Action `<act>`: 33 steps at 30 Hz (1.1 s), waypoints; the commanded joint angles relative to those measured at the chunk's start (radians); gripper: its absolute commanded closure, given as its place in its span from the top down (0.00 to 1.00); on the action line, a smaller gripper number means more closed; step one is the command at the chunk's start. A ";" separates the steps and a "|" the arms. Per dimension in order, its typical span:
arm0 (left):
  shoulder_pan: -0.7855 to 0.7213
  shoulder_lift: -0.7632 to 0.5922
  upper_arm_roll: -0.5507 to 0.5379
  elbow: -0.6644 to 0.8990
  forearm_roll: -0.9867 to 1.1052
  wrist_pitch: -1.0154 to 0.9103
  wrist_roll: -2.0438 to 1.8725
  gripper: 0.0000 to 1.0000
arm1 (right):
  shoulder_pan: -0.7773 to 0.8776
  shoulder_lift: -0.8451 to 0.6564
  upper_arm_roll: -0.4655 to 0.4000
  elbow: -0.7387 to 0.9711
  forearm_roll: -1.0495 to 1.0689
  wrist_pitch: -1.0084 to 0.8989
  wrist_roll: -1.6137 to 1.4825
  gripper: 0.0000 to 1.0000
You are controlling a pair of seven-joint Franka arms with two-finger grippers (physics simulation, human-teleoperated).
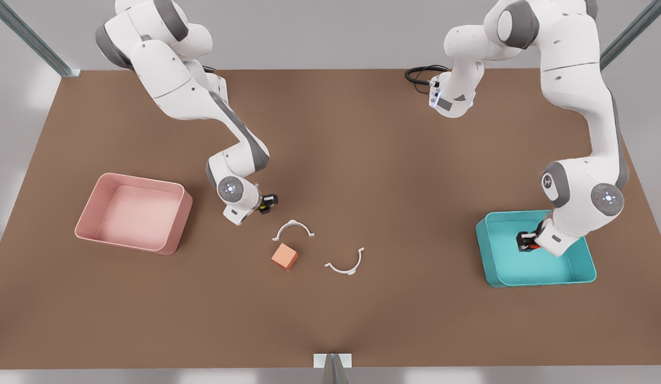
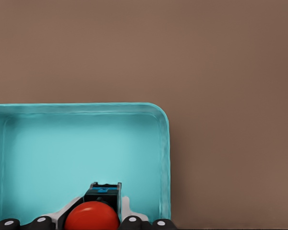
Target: Place the red button in the blue storage box with the left arm, and place the yellow button in the pink storage box with the right arm
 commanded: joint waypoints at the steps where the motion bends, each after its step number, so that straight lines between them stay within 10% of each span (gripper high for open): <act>1: 0.016 0.035 0.001 0.000 -0.011 -0.065 0.416 0.47 | 0.000 0.008 0.000 -0.005 0.001 0.053 -0.027 0.93; 14: 0.011 0.162 -0.001 0.007 -0.011 -0.065 0.356 0.53 | 0.003 0.019 0.000 0.008 0.000 0.082 -0.032 0.60; 16: 0.011 0.169 -0.001 0.007 -0.011 -0.065 0.356 0.65 | -0.002 0.019 0.002 0.006 0.000 0.080 -0.056 0.56; 18: 0.010 0.169 -0.001 0.007 -0.009 -0.065 0.358 1.00 | -0.002 0.020 0.000 0.008 0.000 0.080 -0.056 0.56; 33: -0.062 -0.092 -0.019 0.316 -0.009 -0.429 -0.039 1.00 | -0.069 -0.044 -0.007 0.181 0.000 -0.133 -0.118 0.49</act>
